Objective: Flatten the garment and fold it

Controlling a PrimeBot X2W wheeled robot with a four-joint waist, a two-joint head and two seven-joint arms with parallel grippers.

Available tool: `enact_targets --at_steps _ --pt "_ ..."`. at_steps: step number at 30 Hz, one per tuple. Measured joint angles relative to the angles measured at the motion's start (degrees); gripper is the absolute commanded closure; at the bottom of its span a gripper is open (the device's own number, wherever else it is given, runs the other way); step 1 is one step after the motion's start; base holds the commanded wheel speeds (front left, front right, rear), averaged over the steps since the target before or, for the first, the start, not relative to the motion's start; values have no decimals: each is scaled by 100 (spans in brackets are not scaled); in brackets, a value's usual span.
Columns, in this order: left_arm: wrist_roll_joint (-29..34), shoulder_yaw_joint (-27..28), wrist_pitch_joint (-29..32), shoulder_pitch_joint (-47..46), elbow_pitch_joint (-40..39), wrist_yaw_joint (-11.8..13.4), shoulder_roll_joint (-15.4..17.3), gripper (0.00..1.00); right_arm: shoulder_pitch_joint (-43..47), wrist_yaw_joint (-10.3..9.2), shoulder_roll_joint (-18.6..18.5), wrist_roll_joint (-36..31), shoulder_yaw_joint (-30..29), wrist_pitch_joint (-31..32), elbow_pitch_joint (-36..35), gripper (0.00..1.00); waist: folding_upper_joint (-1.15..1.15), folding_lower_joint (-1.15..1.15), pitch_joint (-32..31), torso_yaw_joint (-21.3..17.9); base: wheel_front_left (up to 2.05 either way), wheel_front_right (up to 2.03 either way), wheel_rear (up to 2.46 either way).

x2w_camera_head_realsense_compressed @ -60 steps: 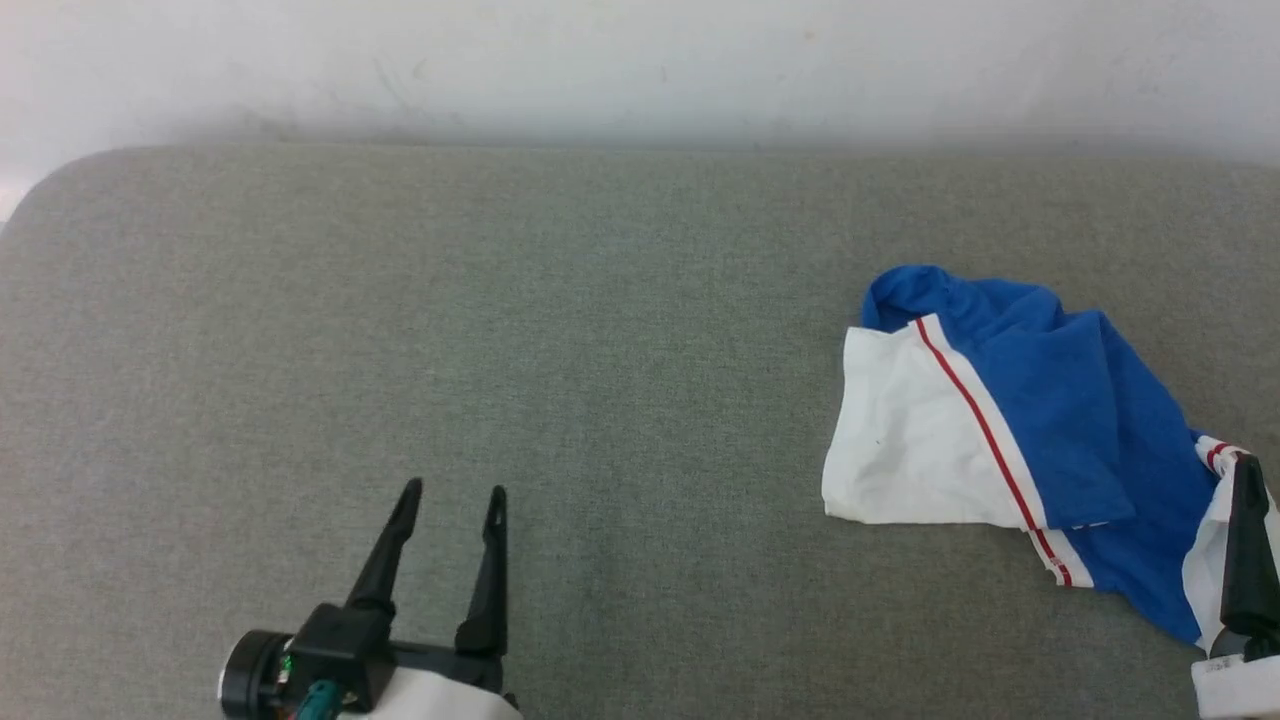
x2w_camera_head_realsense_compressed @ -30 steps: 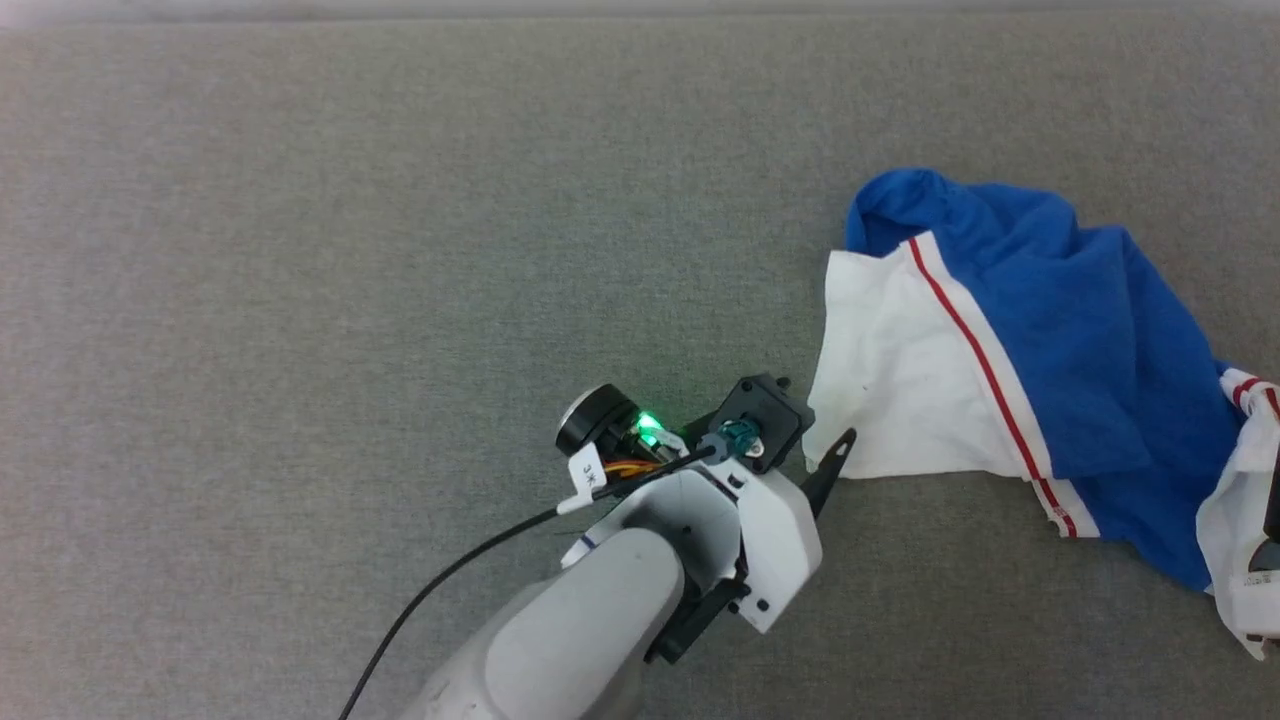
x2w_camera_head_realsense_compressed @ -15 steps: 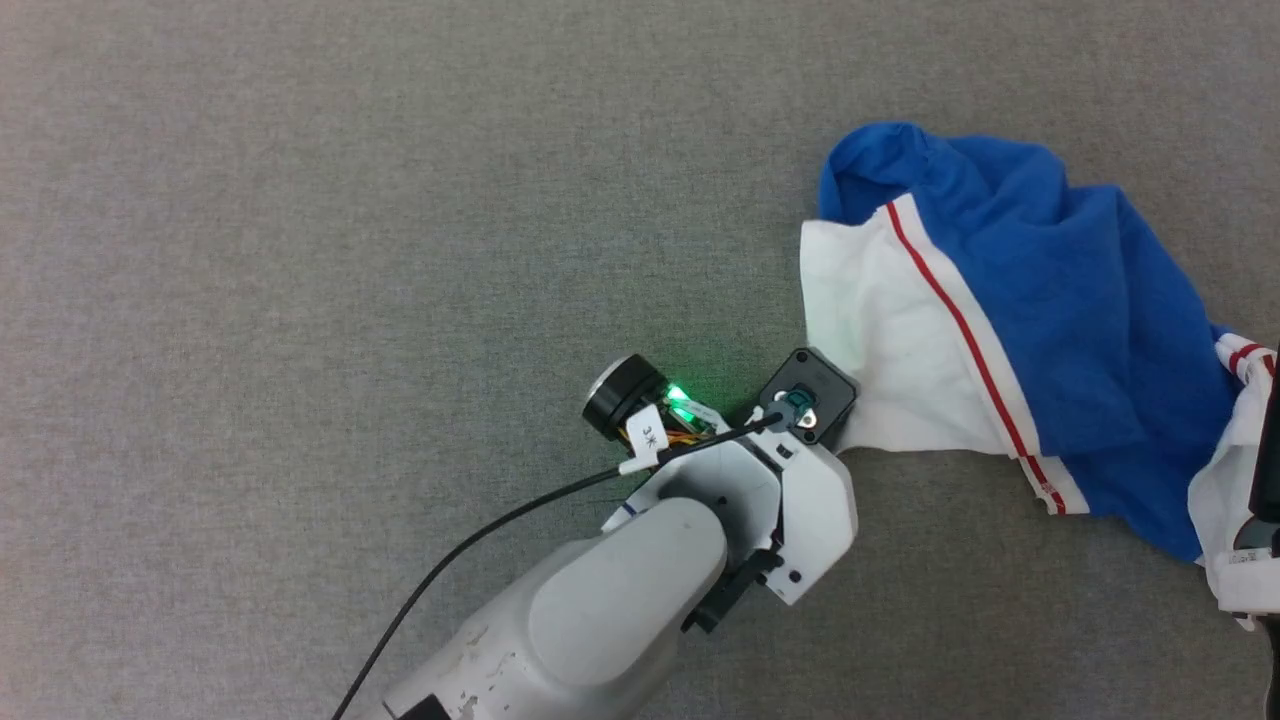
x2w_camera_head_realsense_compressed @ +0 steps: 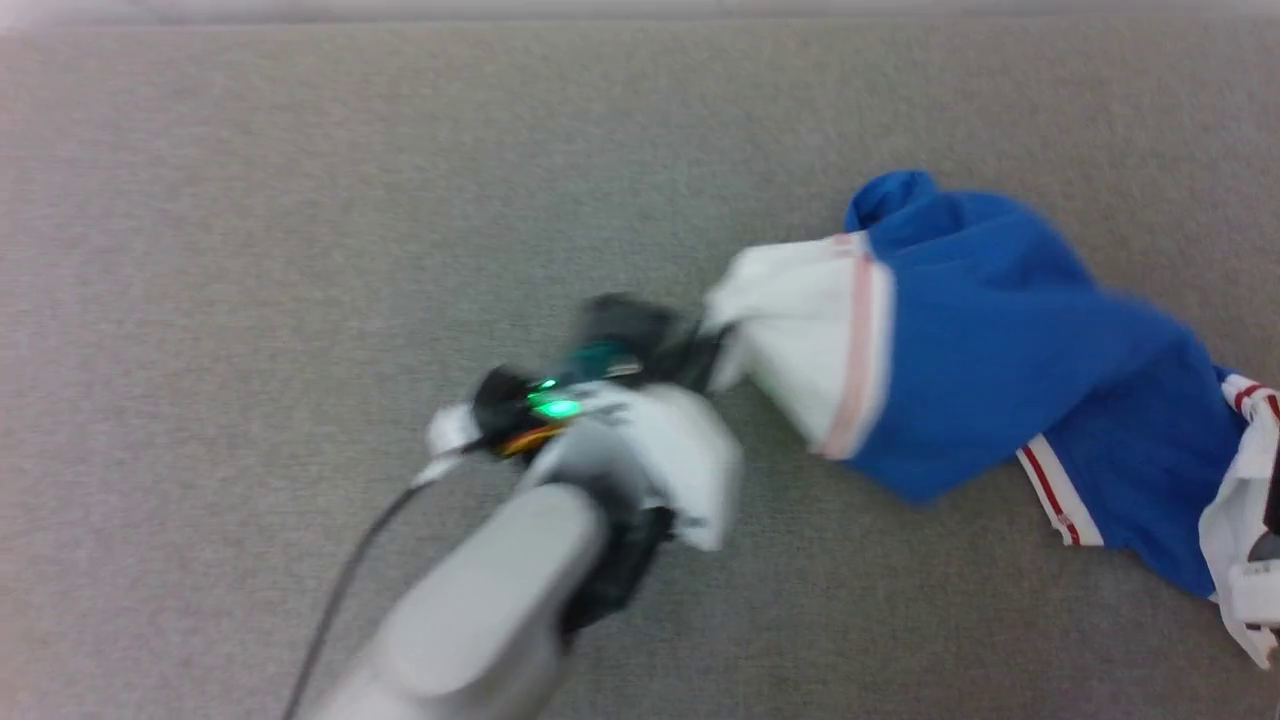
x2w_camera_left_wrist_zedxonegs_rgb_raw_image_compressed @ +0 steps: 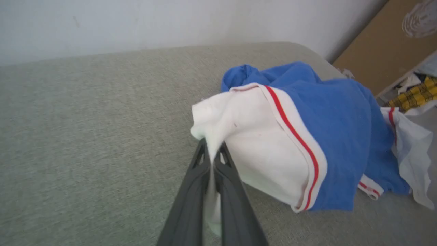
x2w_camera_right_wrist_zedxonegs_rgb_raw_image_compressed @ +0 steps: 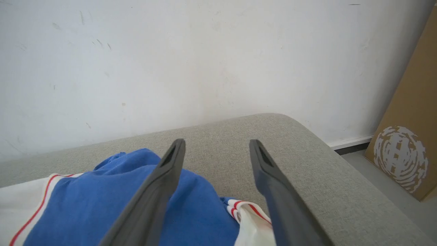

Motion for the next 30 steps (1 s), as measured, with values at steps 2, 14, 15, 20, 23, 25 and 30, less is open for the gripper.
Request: enact_targets --at_steps 2,14,15,20,23,25,30 --pt "-231 376 2 436 -614 264 376 100 82 0 0 1 -63 20 0 0 0 0 -112 92 0 0 0" --pt "-1281 2320 -296 4523 -2711 1881 2145 96 392 -1 0 -9 -339 266 -123 0 0 -1 -472 788 0 0 0" --pt "-1314 2313 -380 4615 -2702 1870 2101 52 396 0 -2 -12 -338 299 -124 0 0 -1 -487 842 0 0 0" --pt "-1435 2320 -687 4531 -2685 1594 1825 0 392 0 0 -53 -301 393 -140 0 0 0 -598 1056 0 0 0" --pt "-1324 2334 -856 4279 -2829 1491 1845 0 392 0 1 -55 -263 416 -158 0 0 -1 -688 1118 0 0 0" --pt "-1148 2371 -1007 3995 -3086 1469 1869 0 392 0 1 -55 -253 444 -167 0 0 -1 -725 1141 0 0 0" --pt "-471 2109 -978 2905 -3543 1224 2119 0 392 0 1 -52 -197 455 -179 0 0 0 -675 1101 0 0 0"
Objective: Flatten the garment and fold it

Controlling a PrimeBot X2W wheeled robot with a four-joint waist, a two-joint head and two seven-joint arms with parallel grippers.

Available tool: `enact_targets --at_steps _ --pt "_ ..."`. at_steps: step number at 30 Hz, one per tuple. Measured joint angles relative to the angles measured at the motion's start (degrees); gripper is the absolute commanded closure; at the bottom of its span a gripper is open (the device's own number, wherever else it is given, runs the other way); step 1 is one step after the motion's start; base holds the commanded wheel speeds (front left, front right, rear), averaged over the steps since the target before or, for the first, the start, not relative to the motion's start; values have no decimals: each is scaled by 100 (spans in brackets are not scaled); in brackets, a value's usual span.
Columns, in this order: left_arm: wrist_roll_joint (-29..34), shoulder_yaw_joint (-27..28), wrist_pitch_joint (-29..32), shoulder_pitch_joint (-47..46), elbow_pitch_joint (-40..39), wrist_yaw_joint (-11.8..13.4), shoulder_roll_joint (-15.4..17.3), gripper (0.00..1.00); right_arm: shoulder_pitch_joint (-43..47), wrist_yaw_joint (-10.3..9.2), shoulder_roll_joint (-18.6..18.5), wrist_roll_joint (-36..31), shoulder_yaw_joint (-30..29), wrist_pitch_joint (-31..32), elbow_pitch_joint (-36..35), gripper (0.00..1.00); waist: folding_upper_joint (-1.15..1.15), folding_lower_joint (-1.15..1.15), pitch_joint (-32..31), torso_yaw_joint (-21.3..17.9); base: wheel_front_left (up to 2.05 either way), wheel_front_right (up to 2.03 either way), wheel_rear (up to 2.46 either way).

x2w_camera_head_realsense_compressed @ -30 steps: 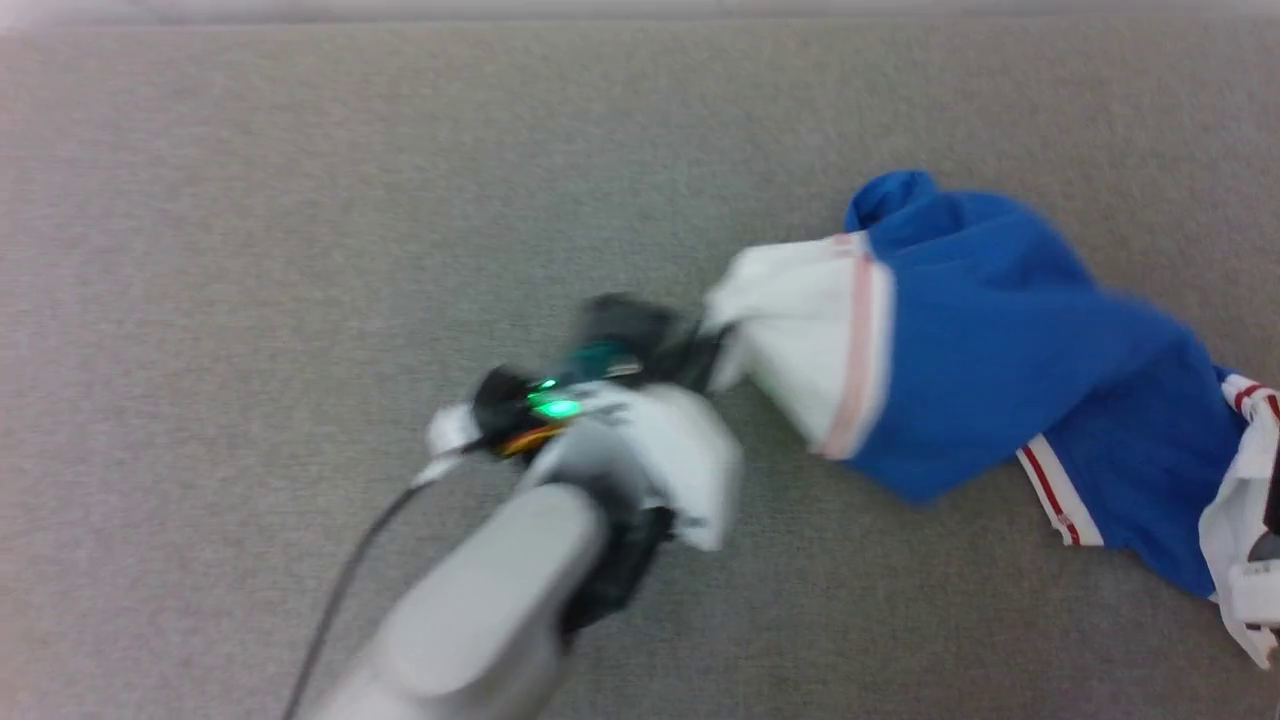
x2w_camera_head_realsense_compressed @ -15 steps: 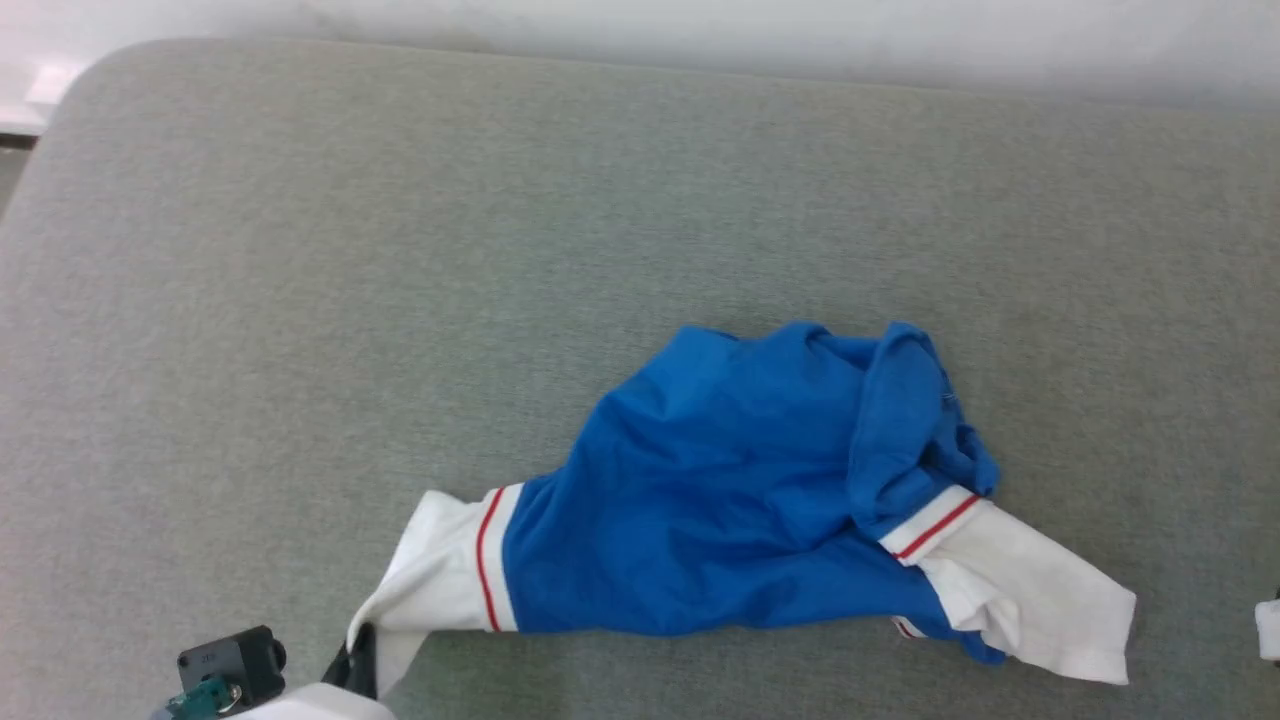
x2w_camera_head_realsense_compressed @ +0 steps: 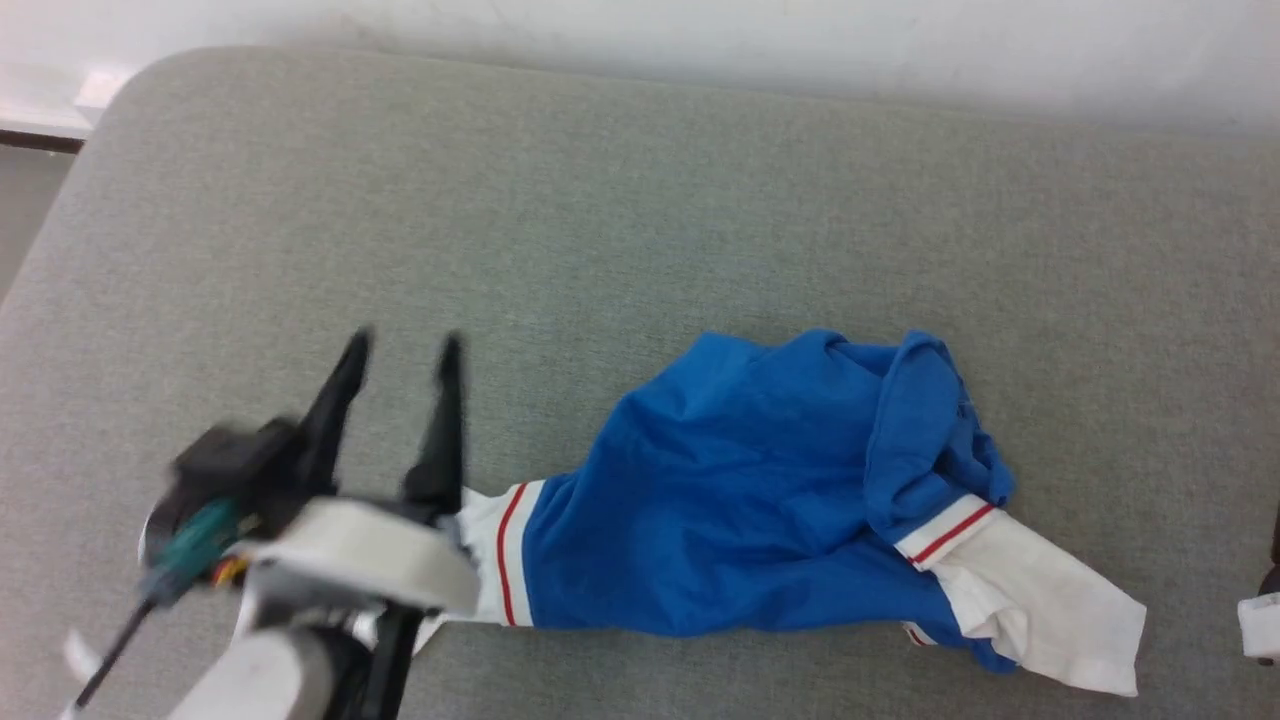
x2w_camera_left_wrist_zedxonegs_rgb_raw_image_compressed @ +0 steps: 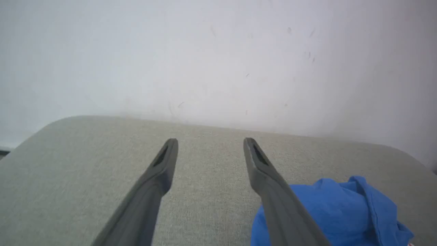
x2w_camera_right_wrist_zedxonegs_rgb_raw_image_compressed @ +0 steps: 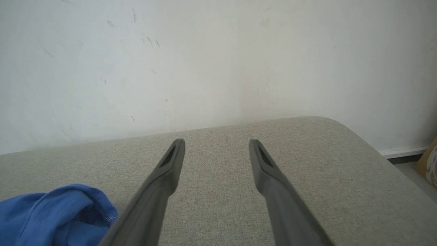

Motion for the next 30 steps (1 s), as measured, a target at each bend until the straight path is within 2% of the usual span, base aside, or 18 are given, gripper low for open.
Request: enact_targets --at_steps 2,5,9,14,16,21,24,25,26,30 --pt "363 -314 142 -548 90 -197 70 0 -5 0 0 1 36 -1 4 0 0 1 52 -46 0 0 0" --pt "670 -781 350 -1349 497 -549 -49 0 -19 0 0 2 68 -3 16 0 0 1 142 -126 0 0 0" --pt "884 -1434 710 -2311 1394 -1182 -412 0 -58 0 1 2 99 -1 24 0 0 1 287 -243 0 0 0" --pt "710 -1942 1109 -3001 2543 -1941 -951 0 -166 0 0 2 123 0 29 0 0 2 489 -409 0 0 0" --pt "639 -2080 1290 -3165 2965 -2156 -1067 0 -169 0 0 2 129 1 32 0 0 1 565 -480 0 0 0" --pt "655 -2475 1876 -3471 3942 -2542 -1115 0 -244 0 0 1 125 1 41 0 0 2 737 -651 0 0 0" --pt "642 -2704 2278 -3603 4265 -2825 -1139 2 -259 0 0 1 127 1 41 0 0 0 798 -740 0 0 0" --pt "632 -2731 2357 -3696 4310 -2893 -1139 61 -259 0 0 1 131 0 43 0 0 -1 808 -764 0 0 0" --pt "603 -2748 2377 -3745 4342 -2940 -1140 100 -259 0 -1 1 137 0 58 0 0 0 811 -786 0 0 0" --pt "559 -2767 2213 -3748 4419 -2975 -1211 100 -258 0 0 1 166 -1 116 0 0 0 734 -822 0 0 0"
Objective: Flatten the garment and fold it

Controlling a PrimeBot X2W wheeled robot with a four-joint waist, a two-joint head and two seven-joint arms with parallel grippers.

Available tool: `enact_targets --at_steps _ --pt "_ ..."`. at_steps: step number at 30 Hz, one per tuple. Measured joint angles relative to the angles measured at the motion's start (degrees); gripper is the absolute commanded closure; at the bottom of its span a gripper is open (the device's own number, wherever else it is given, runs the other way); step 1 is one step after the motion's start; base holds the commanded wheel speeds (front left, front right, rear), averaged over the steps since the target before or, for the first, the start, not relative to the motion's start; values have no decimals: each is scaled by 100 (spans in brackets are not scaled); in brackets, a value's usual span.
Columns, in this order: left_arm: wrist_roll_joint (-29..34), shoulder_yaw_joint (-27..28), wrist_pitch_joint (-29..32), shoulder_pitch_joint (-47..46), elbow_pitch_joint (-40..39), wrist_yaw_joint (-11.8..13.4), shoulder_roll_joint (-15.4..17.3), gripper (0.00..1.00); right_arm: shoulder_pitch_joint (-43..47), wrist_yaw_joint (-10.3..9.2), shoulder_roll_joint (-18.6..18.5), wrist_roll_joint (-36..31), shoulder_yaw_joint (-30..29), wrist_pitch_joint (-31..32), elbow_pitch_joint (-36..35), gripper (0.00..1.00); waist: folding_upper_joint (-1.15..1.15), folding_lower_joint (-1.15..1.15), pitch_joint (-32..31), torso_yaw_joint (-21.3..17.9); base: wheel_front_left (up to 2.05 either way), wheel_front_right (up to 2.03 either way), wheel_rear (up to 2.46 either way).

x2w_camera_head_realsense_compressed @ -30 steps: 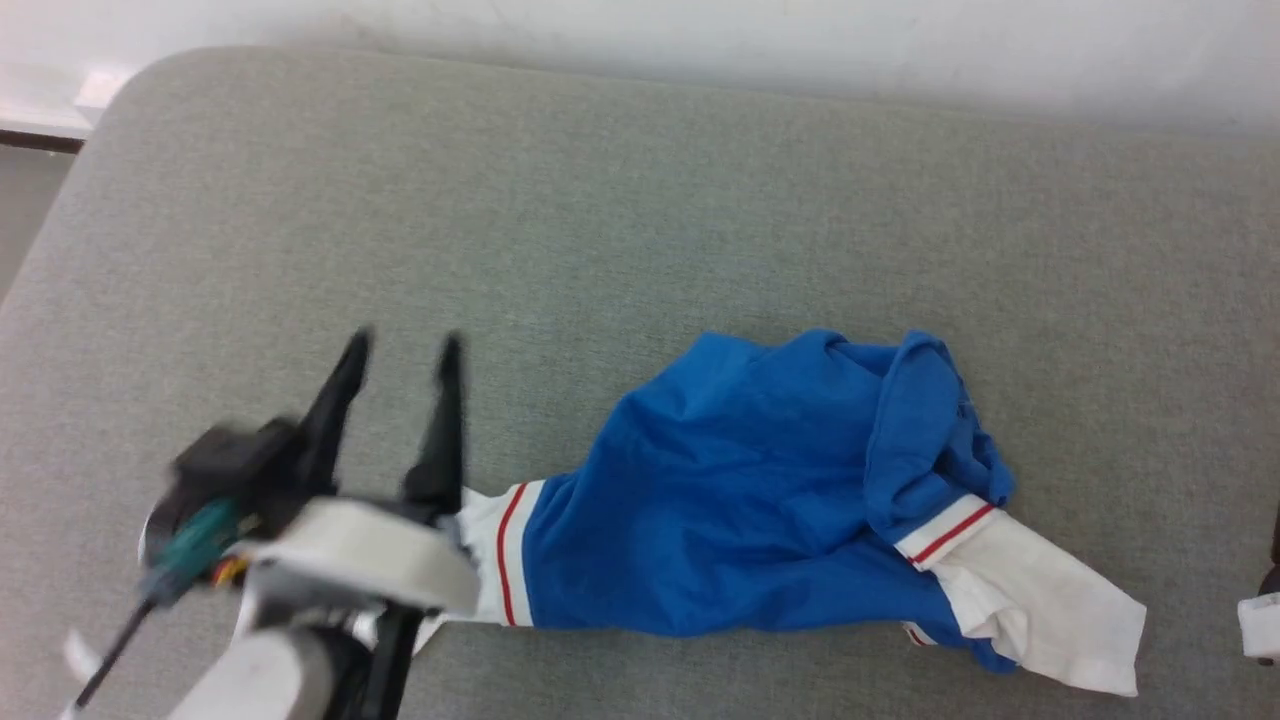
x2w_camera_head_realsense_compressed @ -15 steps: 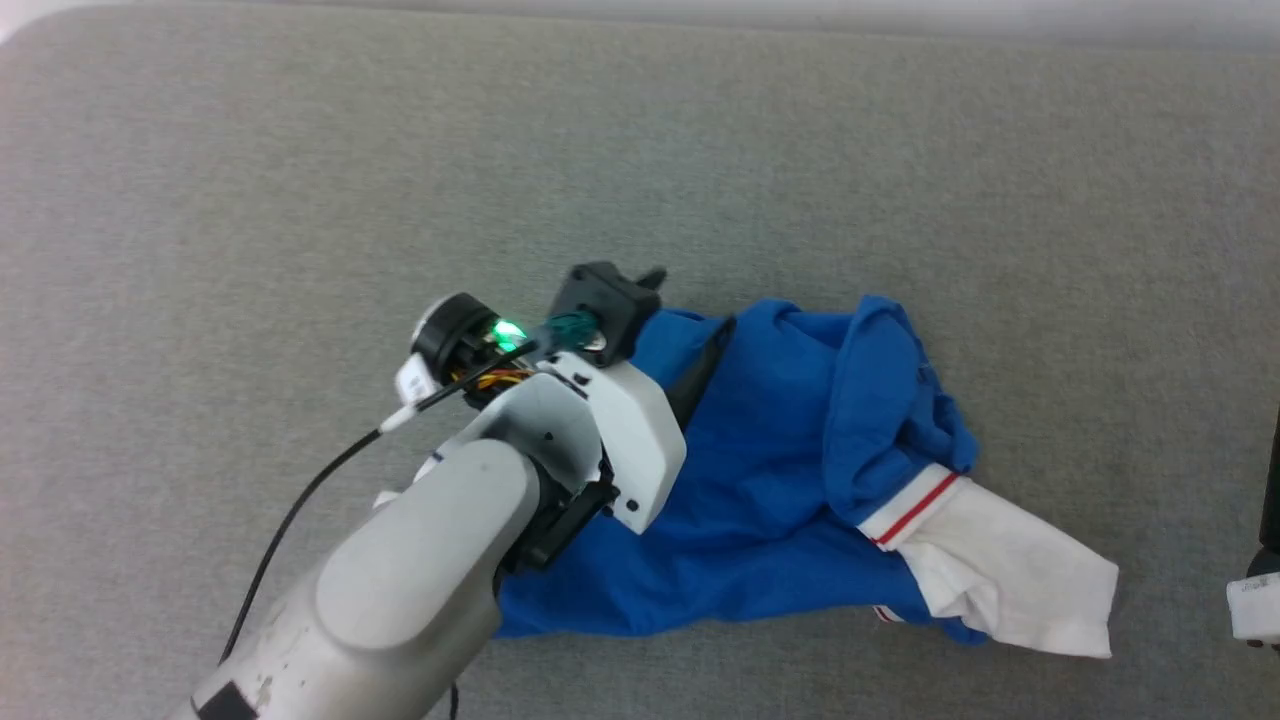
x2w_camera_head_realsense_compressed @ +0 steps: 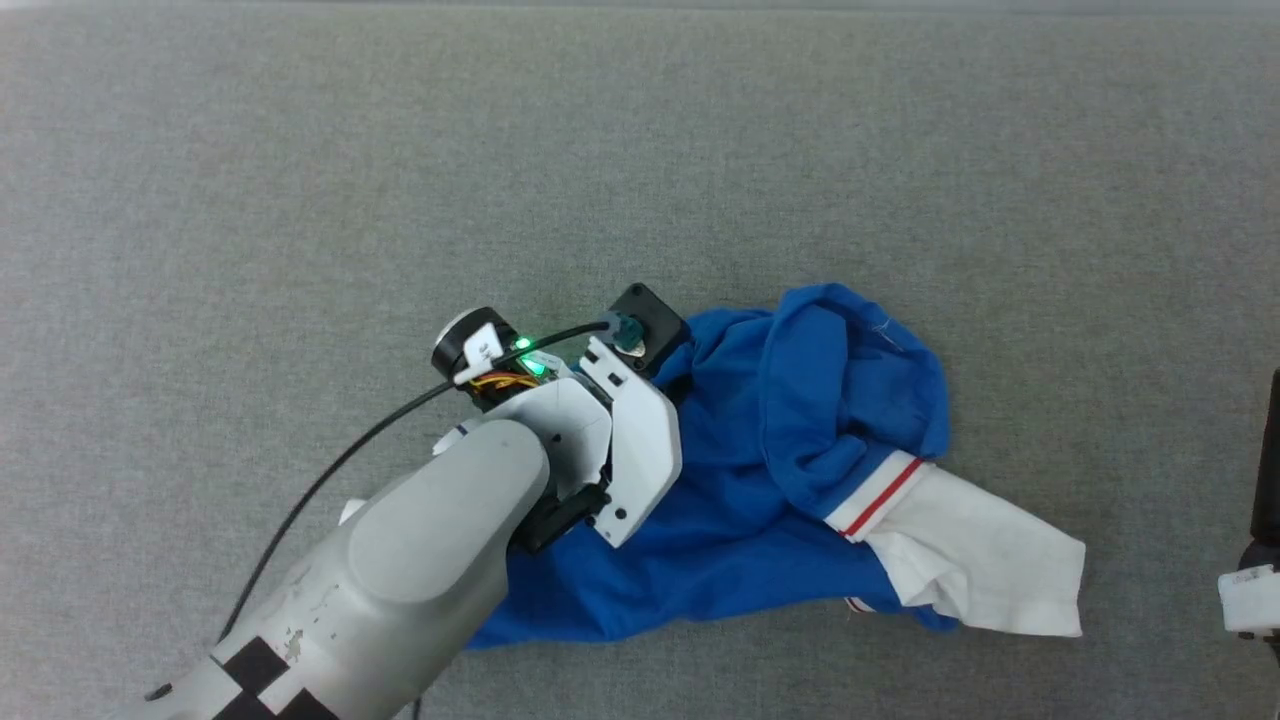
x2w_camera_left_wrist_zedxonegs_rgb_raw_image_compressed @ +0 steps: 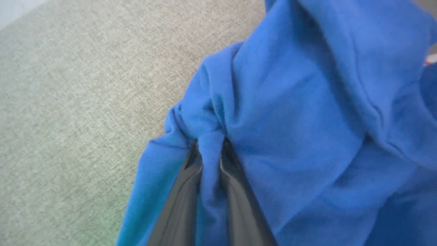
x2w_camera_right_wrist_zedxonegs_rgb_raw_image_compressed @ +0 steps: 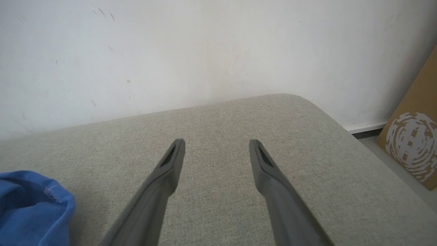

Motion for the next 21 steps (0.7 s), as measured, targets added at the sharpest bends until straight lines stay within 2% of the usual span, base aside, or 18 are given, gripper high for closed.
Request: enact_targets --at_steps 3,8,12,17,18,19,20,21 --pt "0 75 -231 0 13 110 -18 100 1 0 0 0 26 -2 25 0 0 0 -91 -18 0 0 0" --pt "0 555 -642 -385 -224 357 12 100 4 0 0 29 59 -5 -5 0 0 0 -120 -104 0 0 0" --pt "62 1101 -1055 -1084 -316 647 215 100 -4 0 -1 45 63 -4 -65 0 0 0 47 -175 0 0 0" --pt "60 1550 -1319 -1547 69 780 542 100 -175 0 -1 114 115 -69 -31 0 0 1 389 -312 0 0 0" --pt "62 1588 -1348 -1585 183 813 583 91 -228 0 -1 121 142 -97 -1 0 0 1 466 -345 0 0 0" --pt "64 1602 -1366 -1610 296 820 612 56 -267 0 -2 141 168 -127 41 0 0 1 542 -378 0 0 0" --pt "55 1637 -1401 -1616 492 860 615 8 -347 0 1 163 238 -203 145 0 0 2 691 -445 0 0 0" --pt "40 1656 -1440 -1616 582 860 598 0 -383 0 1 164 260 -227 181 0 0 2 760 -479 0 0 0"
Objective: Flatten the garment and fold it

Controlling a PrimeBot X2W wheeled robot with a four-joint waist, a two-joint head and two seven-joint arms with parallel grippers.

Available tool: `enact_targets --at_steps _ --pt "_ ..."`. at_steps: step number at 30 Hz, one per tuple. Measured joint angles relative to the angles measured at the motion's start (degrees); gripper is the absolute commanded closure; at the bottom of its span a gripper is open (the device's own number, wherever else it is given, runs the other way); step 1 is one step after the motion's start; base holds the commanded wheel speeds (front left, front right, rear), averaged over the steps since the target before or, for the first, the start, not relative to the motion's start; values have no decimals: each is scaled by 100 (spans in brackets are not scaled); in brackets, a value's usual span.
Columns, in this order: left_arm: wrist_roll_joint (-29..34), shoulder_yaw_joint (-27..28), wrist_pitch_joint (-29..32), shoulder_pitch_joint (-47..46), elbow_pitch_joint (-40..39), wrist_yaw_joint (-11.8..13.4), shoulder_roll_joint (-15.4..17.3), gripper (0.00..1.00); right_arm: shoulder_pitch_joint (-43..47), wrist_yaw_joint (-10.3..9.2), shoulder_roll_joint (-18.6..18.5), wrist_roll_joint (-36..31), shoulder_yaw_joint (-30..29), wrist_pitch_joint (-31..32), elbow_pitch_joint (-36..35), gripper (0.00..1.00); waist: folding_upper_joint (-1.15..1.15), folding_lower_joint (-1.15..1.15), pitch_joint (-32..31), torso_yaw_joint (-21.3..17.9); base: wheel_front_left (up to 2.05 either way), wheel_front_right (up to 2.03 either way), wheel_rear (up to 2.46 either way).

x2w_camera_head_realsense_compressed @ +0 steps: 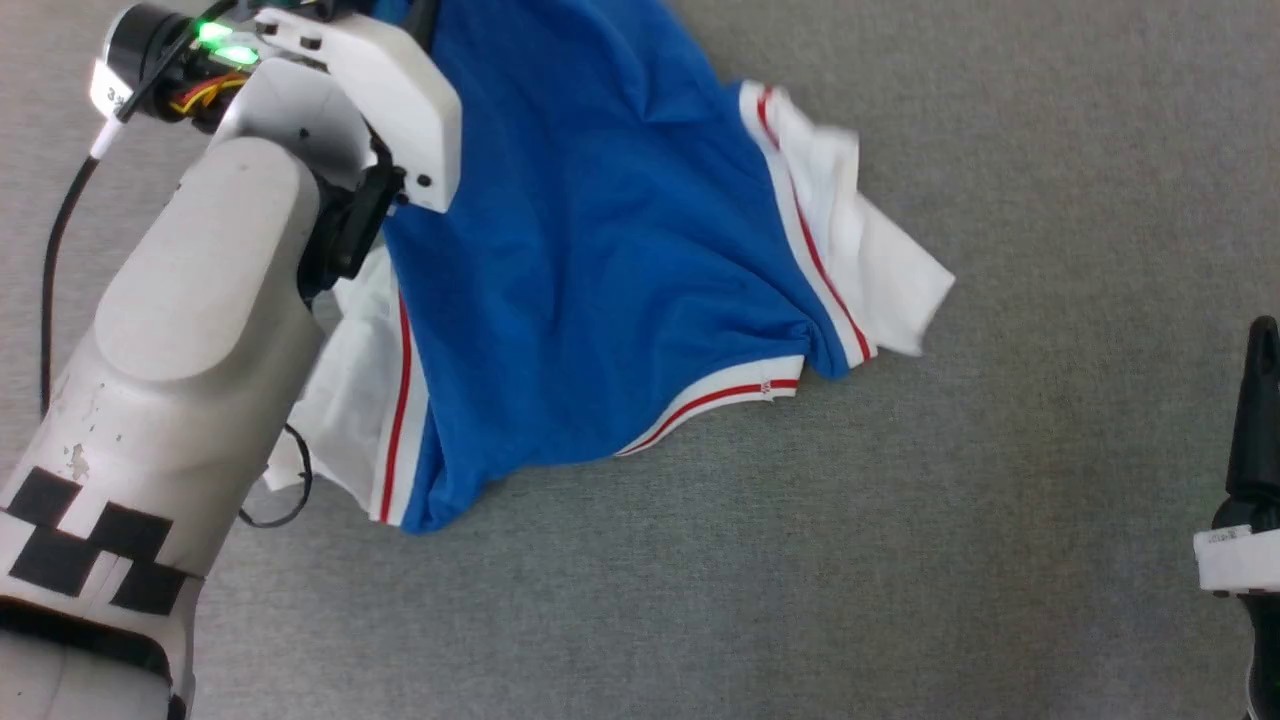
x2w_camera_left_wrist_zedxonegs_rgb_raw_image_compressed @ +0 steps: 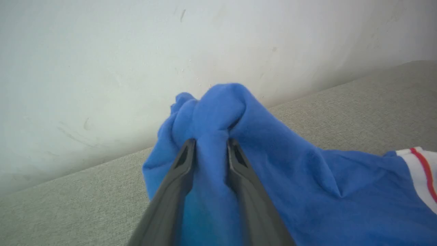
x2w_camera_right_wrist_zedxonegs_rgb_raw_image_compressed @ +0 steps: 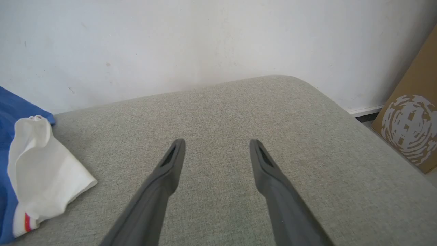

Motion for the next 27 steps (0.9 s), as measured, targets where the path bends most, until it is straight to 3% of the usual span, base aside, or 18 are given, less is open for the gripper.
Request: enact_targets --at_steps 8,16,22,27 --pt "-100 63 -567 12 278 -2 -207 0 -121 0 -2 -15 -29 -142 212 0 0 1 283 -179 0 0 0" --pt "-189 264 -1366 245 -534 27 -209 0 -87 0 -2 -73 -47 -123 271 0 1 -1 17 -95 0 0 0" --pt "-250 502 -1858 1477 -1990 615 37 0 121 0 -2 -98 -46 -68 279 0 1 -2 -473 104 0 0 0" --pt "-146 619 -2089 3176 -3222 1392 336 0 392 0 -1 -83 -10 -20 283 0 1 -3 -941 308 0 0 0"
